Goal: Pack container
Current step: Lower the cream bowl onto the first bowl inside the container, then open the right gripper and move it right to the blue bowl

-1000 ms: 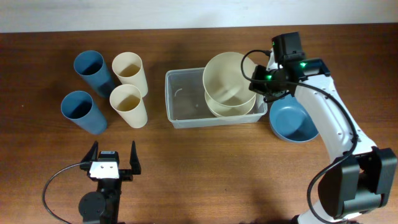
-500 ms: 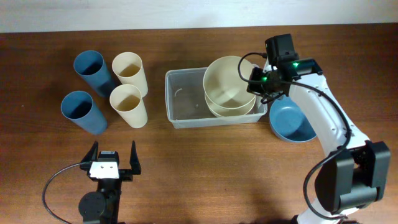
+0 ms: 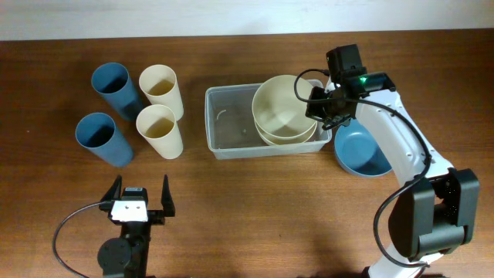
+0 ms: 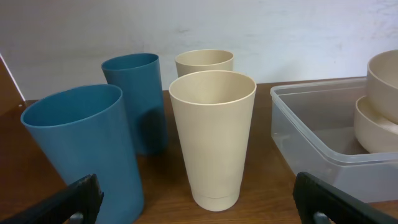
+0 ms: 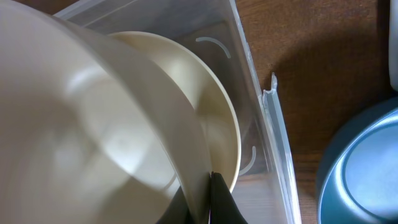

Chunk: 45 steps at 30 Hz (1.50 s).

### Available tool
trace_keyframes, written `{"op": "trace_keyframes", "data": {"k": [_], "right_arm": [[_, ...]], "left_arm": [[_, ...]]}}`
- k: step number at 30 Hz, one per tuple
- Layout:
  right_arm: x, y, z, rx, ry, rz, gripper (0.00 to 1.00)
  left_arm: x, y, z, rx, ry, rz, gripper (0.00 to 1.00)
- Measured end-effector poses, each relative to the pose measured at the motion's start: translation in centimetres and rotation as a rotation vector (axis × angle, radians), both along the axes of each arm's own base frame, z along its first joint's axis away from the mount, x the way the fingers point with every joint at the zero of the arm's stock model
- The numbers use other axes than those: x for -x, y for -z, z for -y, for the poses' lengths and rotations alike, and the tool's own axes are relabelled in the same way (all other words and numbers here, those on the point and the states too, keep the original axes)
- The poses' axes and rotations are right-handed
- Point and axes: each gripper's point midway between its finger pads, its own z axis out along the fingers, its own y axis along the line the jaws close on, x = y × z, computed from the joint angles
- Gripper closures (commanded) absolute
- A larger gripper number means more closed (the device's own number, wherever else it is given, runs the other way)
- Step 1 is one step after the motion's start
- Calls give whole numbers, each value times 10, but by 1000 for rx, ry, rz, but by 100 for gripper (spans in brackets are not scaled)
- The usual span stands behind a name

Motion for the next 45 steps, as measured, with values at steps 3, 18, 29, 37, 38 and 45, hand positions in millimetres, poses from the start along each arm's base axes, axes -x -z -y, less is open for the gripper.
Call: {"op": "trace_keyframes", "data": {"k": [3, 18, 29, 37, 38, 45], "right_arm": [[0, 0, 0, -2, 5, -1, 95], [1, 0, 0, -6, 9, -6, 86], [1, 0, -2, -14, 10, -7, 78], [-2, -3, -2, -16, 9, 7, 74], [-2, -5, -2, -15, 7, 3, 70], [-12, -88, 9, 52, 4, 66, 1]], "left_arm": [[0, 0, 0, 0, 0, 0, 0], [0, 0, 0, 0, 0, 0, 0], [0, 0, 0, 0, 0, 0, 0], [0, 0, 0, 0, 0, 0, 0], [0, 0, 0, 0, 0, 0, 0], [0, 0, 0, 0, 0, 0, 0]]}}
